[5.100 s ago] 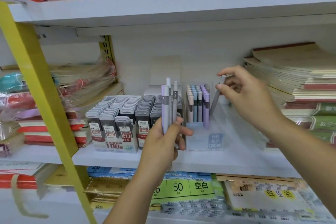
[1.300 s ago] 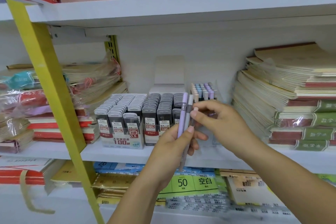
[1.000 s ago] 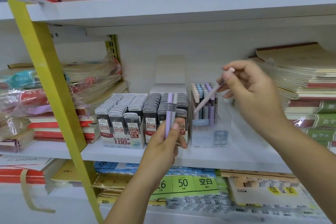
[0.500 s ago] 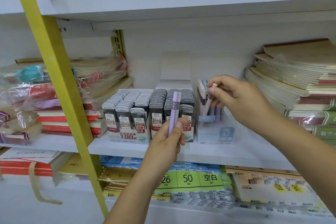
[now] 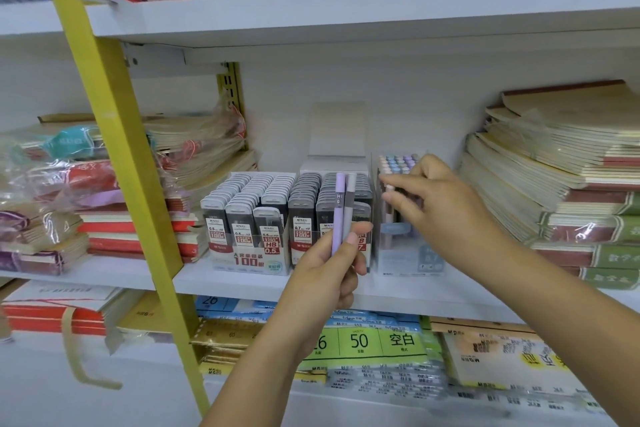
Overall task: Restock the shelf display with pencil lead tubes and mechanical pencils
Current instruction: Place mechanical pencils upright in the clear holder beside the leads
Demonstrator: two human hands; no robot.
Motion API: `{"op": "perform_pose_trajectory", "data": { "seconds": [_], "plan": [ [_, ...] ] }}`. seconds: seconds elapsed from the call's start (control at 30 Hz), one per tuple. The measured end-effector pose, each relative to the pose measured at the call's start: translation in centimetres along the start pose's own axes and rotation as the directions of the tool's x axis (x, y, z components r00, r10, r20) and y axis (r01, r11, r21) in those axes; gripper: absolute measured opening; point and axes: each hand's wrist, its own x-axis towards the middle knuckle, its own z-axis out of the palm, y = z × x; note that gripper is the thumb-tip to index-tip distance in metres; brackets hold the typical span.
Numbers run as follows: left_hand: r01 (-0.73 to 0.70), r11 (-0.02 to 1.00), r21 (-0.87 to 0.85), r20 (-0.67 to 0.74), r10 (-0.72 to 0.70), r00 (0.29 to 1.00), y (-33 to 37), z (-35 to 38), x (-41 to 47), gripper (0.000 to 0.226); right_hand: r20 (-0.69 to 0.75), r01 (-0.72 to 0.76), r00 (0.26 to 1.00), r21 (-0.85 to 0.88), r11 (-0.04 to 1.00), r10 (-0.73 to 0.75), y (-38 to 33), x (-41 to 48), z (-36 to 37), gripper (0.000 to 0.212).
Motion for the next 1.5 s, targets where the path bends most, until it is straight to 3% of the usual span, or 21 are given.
{"op": "perform_pose_trajectory", "data": {
  "seconds": [0.1, 0.17, 0.23, 0.3, 0.37, 0.47, 0.53, 0.6, 0.67, 0.8, 0.87, 1.0, 1.13, 1.33, 1.4, 1.5],
  "plan": [
    [-0.004, 1.000, 0.011, 0.057, 0.003, 0.998, 0.2, 0.1, -0.1, 0.027, -0.069, 0.009, 0.998, 0.217, 0.976, 0.006, -1.2, -0.4, -1.0, 0.039],
    [-0.003, 0.999, 0.044, 0.100, -0.002, 0.995, 0.2, 0.4, -0.1, 0.027, 0.042, -0.058, 0.998, 0.548, 0.834, 0.042, -2.4, -0.7, -1.5, 0.036],
    [0.000, 0.997, 0.080, 0.122, -0.009, 0.992, 0.1, 0.7, -0.1, 0.026, 0.181, -0.173, 0.982, 0.734, 0.657, 0.056, -3.1, -0.9, -1.6, 0.034],
    [-0.001, 0.995, 0.103, 0.104, -0.010, 0.995, 0.0, 0.8, -0.2, 0.025, 0.117, -0.187, 0.982, 0.756, 0.628, 0.151, -2.7, -0.6, -2.4, 0.029],
    [-0.002, 0.993, 0.117, 0.053, -0.004, 0.999, -0.2, 0.5, -0.2, 0.026, -0.066, -0.119, 0.959, 0.790, 0.601, 0.276, -1.4, -0.1, -3.9, 0.025],
    [0.010, 0.990, 0.139, -0.024, -0.007, 1.000, -0.4, 0.1, 0.0, 0.025, -0.233, -0.021, 0.940, 0.689, 0.724, 0.249, 0.6, 0.3, -5.5, 0.024],
    [0.021, 0.989, 0.147, -0.045, -0.014, 0.999, -0.6, 0.1, 0.1, 0.024, -0.203, -0.043, 0.962, 0.553, 0.832, 0.184, 1.4, 0.1, -5.0, 0.024],
    [0.016, 0.988, 0.152, -0.041, -0.010, 0.999, -0.7, 0.3, 0.3, 0.025, -0.132, -0.075, 0.979, 0.486, 0.871, 0.158, 1.6, -0.1, -4.0, 0.025],
    [0.010, 0.988, 0.153, -0.032, -0.005, 0.999, -0.8, 0.6, 0.4, 0.027, -0.126, -0.069, 0.979, 0.536, 0.841, 0.161, 1.7, -0.1, -3.5, 0.026],
    [0.017, 0.987, 0.158, -0.036, -0.012, 0.999, -1.0, 0.5, 0.7, 0.027, -0.291, 0.070, 0.934, 0.721, 0.689, 0.210, 1.6, 0.3, -4.2, 0.030],
    [0.019, 0.987, 0.158, -0.046, -0.012, 0.999, -1.0, 0.4, 0.9, 0.028, -0.316, 0.098, 0.934, 0.671, 0.735, 0.164, 1.8, 0.5, -4.2, 0.033],
    [0.021, 0.989, 0.145, -0.038, -0.015, 0.999, -1.0, 0.4, 1.2, 0.028, -0.123, -0.011, 0.991, 0.367, 0.930, 0.060, 2.4, 0.2, -2.4, 0.027],
    [0.015, 0.988, 0.151, -0.031, -0.010, 0.999, -1.0, 0.3, 1.3, 0.029, -0.024, 0.005, 1.000, 0.355, 0.935, 0.003, 2.6, -0.2, -1.7, 0.029],
    [0.016, 0.985, 0.172, -0.030, -0.011, 0.999, -1.1, 0.3, 1.1, 0.028, 0.000, -0.055, 0.998, 0.431, 0.901, 0.061, 2.7, 0.2, -1.8, 0.028],
    [0.015, 0.985, 0.172, -0.036, -0.009, 0.999, -0.9, 0.4, 1.0, 0.028, 0.031, -0.060, 0.998, 0.346, 0.936, 0.053, 2.9, 0.2, -1.3, 0.027],
    [0.016, 0.983, 0.183, -0.025, -0.012, 1.000, -0.7, 0.5, 0.8, 0.027, 0.005, -0.031, 1.000, 0.076, 0.997, 0.031, 3.0, 0.1, -0.5, 0.028]
  ]
}}
